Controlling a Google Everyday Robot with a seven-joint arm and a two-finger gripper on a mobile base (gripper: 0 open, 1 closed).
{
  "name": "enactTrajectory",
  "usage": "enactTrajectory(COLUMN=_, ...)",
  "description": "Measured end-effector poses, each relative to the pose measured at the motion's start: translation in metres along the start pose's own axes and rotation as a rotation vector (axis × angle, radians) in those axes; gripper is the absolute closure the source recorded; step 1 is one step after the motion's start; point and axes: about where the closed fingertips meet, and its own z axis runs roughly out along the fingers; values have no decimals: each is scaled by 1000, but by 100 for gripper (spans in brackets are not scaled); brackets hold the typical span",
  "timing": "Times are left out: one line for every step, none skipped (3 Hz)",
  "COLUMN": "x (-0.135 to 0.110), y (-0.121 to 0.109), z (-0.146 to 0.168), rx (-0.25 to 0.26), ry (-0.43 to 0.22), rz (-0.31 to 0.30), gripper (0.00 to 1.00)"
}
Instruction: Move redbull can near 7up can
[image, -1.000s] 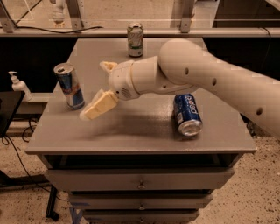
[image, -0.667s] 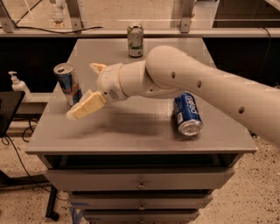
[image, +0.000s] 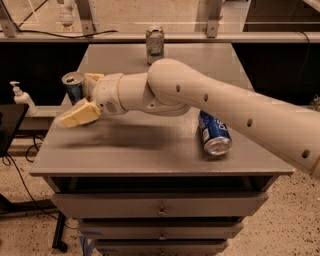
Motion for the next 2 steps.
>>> enactTrajectory(x=0, y=-4, z=9, rx=16, ry=-29, rz=11, gripper=41)
enactTrajectory(x=8, y=-9, z=2, rx=45, ry=-36, rz=29, gripper=64)
